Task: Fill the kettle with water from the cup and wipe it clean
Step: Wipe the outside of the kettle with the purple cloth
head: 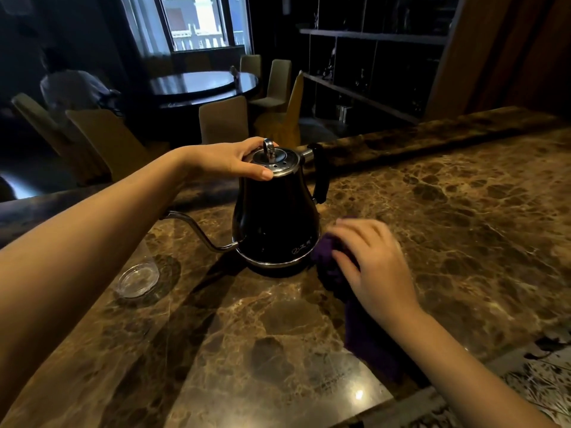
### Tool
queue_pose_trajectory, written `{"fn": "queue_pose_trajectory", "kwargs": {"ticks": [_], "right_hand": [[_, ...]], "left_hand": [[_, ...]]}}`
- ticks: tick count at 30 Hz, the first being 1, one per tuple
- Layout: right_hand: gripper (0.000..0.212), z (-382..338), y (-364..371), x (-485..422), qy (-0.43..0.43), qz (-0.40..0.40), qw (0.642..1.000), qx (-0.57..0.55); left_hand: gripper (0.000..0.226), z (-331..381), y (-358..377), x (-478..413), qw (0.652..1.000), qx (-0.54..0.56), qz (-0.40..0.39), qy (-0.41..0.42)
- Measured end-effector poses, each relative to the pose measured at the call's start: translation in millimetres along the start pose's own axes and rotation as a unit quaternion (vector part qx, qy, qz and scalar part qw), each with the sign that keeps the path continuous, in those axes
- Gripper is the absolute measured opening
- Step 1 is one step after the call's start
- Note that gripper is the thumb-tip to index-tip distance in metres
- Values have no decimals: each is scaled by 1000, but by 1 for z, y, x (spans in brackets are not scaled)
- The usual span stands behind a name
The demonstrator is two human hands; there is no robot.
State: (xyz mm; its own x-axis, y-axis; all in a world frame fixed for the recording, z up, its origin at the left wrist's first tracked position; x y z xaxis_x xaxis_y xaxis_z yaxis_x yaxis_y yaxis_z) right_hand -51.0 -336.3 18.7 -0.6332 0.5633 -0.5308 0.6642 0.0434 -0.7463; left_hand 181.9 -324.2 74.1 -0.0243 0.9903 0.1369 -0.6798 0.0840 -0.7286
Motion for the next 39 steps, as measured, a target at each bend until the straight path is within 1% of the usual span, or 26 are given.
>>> {"fn": "queue_pose_trajectory", "kwargs": {"ticks": [1, 2, 3, 4, 5, 7, 8, 10, 11, 12, 14, 16, 17, 19, 20, 22, 24, 27, 29, 32, 33, 34, 35, 36, 38, 39], "right_hand": [[50, 8, 10, -4, 51, -40, 997, 30], [60, 18, 26, -1, 102, -101, 988, 62], [62, 24, 44, 8, 130, -153, 976, 90], [58, 25, 55, 16, 132, -172, 971, 101], [48, 24, 56, 20, 126, -157, 976, 82], [27, 15, 42, 20, 114, -83, 990, -17], [22, 6, 32, 18, 91, -37, 994, -54], [20, -23, 11, 7, 15, 52, 996, -75], [22, -41, 4, 1, -29, 82, 993, -74], [24, -59, 2, -6, -68, 97, 991, -69], [27, -81, 10, -18, -128, 98, 986, -47], [33, -80, 27, -20, -157, 71, 985, -27], [38, -70, 35, -18, -154, 43, 987, -26], [46, -39, 43, -12, -116, -15, 993, -36], [45, -22, 43, -10, -82, -35, 995, -43], [34, 14, 38, -7, 10, -64, 996, -62], [22, 38, 26, -7, 71, -73, 993, -63], [20, 54, 3, -8, 110, -50, 991, -50], [19, 60, -13, -11, 139, -25, 988, -62], [16, 67, -38, -18, 190, 35, 979, -67], [16, 71, -40, -18, 211, 36, 975, -62], [18, 76, -37, -18, 227, 27, 972, -51], [21, 80, -29, -16, 249, -9, 968, -40], [26, 87, -16, -12, 261, -56, 963, -23], [41, 94, 3, -2, 294, -141, 945, 9], [48, 93, 3, 4, 308, -149, 939, 18]], "left_hand": [[110, 0, 0, 0, 1000, 3, 1, 0], [109, 1, 1, 0, 1000, 5, 1, 0], [109, 2, 2, 1, 1000, 9, 1, 1], [108, 3, 2, 1, 1000, 13, 1, 2], [107, 5, 2, 2, 1000, 16, 1, 4], [106, 5, 3, 2, 1000, 16, 0, -1], [108, 4, 2, 2, 1000, 11, 1, -5], [114, 5, 1, 1, 1000, -7, 5, -2], [115, 6, 1, 1, 1000, -9, 5, 2], [116, 8, 1, 1, 1000, -8, 5, 5], [118, 6, 1, 0, 1000, -9, 7, -1], [118, 2, 1, 0, 1000, -8, 4, -11], [118, 0, 1, 0, 1000, -11, 2, -16], [118, -1, -1, 1, 1000, -13, 0, -21], [118, 1, 0, 1, 1000, -8, -4, -19], [119, 3, 1, 2, 1000, -9, -13, -20], [119, 4, 0, 1, 999, -23, -24, -20], [115, 7, 2, 1, 997, -48, -49, -23], [115, 11, 3, 2, 996, -55, -63, -28], [119, 20, -3, 8, 995, -83, -49, -40], [122, 25, -5, 12, 992, -107, -38, -46], [123, 29, -5, 16, 991, -118, -31, -48], [118, 35, -5, 20, 990, -129, -15, -49], [108, 37, -5, 22, 990, -138, 2, -42], [87, 43, -16, 35, 985, -151, 68, -49], [83, 47, -23, 48, 979, -163, 107, -55]]}}
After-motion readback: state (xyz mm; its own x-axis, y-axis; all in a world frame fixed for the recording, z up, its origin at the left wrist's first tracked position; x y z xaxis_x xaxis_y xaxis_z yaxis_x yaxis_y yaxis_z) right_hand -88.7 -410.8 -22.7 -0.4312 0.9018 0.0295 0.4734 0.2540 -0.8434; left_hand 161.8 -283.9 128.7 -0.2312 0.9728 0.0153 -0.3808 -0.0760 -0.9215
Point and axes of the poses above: each hand's wrist, its own x-axis away from the middle knuckle, its own y-axis out of the palm, z = x × y, the point moved 9 cm from there along -x, towards the middle knuckle, and after that the axes turned 7 degrees about y, right-handed, at the moved point
